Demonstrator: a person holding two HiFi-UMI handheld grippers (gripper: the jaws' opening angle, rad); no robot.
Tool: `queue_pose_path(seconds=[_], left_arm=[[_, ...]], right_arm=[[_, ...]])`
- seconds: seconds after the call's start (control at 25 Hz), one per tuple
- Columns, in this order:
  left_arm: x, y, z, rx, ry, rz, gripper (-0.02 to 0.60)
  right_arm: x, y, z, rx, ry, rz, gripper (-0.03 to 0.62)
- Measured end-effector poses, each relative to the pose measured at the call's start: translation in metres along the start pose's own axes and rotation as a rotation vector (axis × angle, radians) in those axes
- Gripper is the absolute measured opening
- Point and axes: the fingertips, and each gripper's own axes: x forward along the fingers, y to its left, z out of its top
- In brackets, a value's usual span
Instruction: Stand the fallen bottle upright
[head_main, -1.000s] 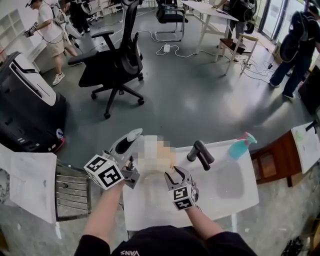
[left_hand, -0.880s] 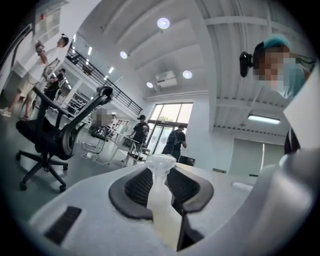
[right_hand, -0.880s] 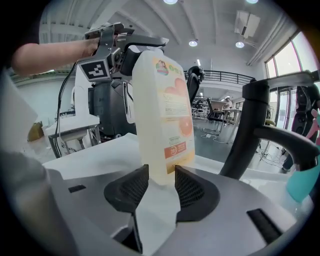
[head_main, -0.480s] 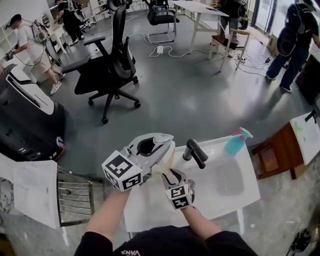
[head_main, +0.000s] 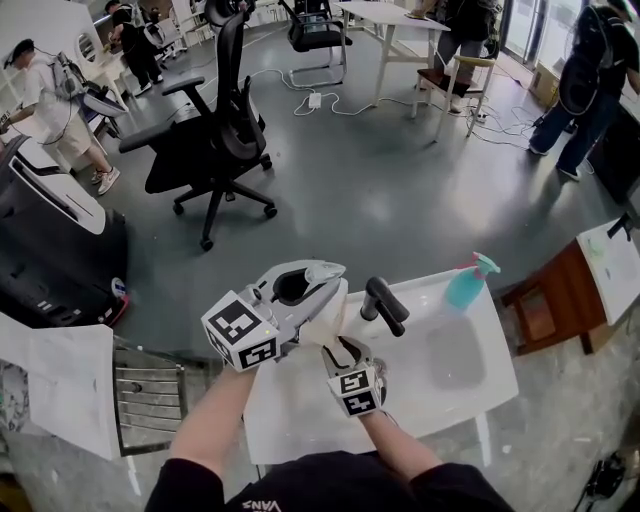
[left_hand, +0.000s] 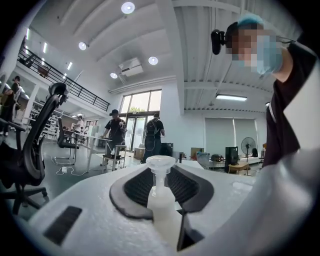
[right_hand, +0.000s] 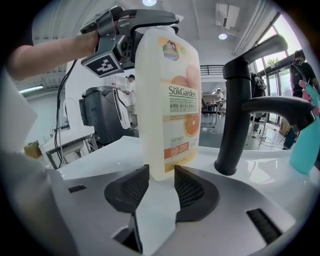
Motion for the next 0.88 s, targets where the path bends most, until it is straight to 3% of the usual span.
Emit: queue_pose_path(seconds=[0.28, 0.56, 0.88], left_arm=[[-0.009, -0.002, 0.000, 0.016, -0.017, -0.006, 0.100], [-0.015, -0.004, 0.001, 0.071, -0.016, -0.011, 0.108], [-0.029, 0.006, -0.006, 0.026, -0.005, -0.002, 0.250]], right_arm=[[-0.012, -0.001, 0.001, 0.022, 0.003, -0.008, 0.169], [-0.037, -0.005, 0.006, 0.061, -0.017, -0.073, 0.170], [-0.068, -0.004, 0.028, 0.096, -0.083, -0.164, 0.170]])
